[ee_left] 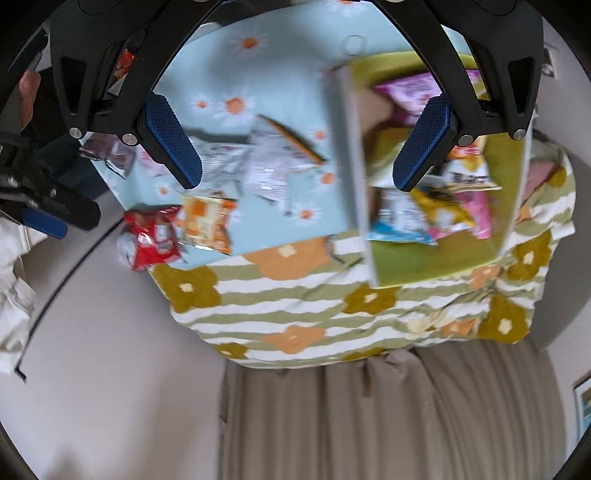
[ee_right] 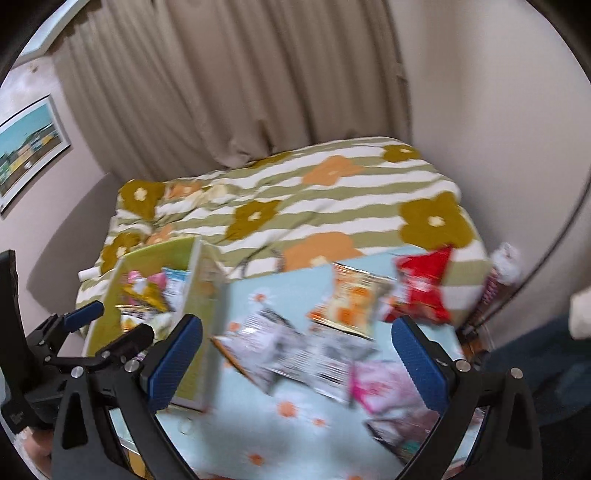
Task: Organize snacks
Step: 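Grasp the white corn-roll bag with the left tool while the right tool grasps the mauve bag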
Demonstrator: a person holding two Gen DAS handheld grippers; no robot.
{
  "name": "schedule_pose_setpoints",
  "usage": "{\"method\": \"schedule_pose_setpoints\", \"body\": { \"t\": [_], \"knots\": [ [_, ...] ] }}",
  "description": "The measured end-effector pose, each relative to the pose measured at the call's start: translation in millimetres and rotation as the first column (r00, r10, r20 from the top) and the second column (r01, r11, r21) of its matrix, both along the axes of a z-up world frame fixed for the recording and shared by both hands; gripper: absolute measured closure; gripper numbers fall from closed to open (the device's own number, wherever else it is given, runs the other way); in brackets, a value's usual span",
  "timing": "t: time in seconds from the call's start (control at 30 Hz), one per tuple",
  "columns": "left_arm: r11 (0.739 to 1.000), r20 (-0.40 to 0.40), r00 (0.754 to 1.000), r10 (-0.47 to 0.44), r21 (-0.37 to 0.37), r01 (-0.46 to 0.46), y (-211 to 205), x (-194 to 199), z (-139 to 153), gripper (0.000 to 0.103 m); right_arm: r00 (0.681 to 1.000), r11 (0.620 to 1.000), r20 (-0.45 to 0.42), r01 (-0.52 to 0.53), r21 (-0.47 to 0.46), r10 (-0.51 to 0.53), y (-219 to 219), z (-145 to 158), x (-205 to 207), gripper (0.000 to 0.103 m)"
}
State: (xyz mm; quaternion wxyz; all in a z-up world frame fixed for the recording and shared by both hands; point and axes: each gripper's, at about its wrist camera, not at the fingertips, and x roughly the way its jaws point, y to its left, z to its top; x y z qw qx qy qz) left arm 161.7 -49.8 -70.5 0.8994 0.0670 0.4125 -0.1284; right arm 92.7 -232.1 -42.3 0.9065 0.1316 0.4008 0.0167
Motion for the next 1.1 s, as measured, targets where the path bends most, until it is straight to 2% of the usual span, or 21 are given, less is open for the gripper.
{"method": "schedule_pose_setpoints", "body": {
  "t": [0.1, 0.27, 0.5, 0.63, 0.87, 1.0, 1.1],
  "knots": [
    [0.999, -0.036, 0.999, -0.028, 0.024, 0.029, -38.2, 0.4, -12.7, 0.0, 0.997, 0.998, -0.036, 0.067, -0.012, -0.068, -32.6, -14.9, -17.7, 0.001],
    [0.994, -0.116, 0.988, -0.101, 0.037, 0.106, -81.3, 9.5, -36.8, 0.0, 0.977, 0.981, -0.107, 0.189, 0.032, -0.184, -78.3, -50.2, -42.7, 0.001],
    [0.969, -0.227, 0.95, -0.215, 0.069, 0.236, -125.3, 35.2, -86.1, 0.0, 0.924, 0.934, -0.185, 0.351, 0.067, -0.334, -101.5, -96.2, -56.1, 0.001],
    [0.959, -0.275, 0.931, -0.238, 0.082, 0.27, -133.8, 50.4, -113.5, 0.0, 0.891, 0.909, -0.242, 0.411, 0.074, -0.383, -100.0, -124.0, -55.8, 0.001],
    [0.943, -0.346, 0.901, -0.261, 0.109, 0.315, -136.5, 66.6, -157.4, 0.0, 0.845, 0.877, -0.292, 0.479, 0.038, -0.449, -92.5, -150.2, -51.2, 0.001],
    [0.93, -0.372, 0.884, -0.284, 0.117, 0.348, -139.6, 70.6, -174.0, 0.001, 0.822, 0.861, -0.322, 0.508, 0.039, -0.47, -93.3, -161.7, -50.4, 0.007],
    [0.921, -0.386, 0.873, -0.297, 0.125, 0.369, -143.5, 73.0, -183.1, 0.007, 0.806, 0.851, -0.34, 0.524, 0.032, -0.484, -93.1, -168.0, -49.8, 0.01]
  ]
}}
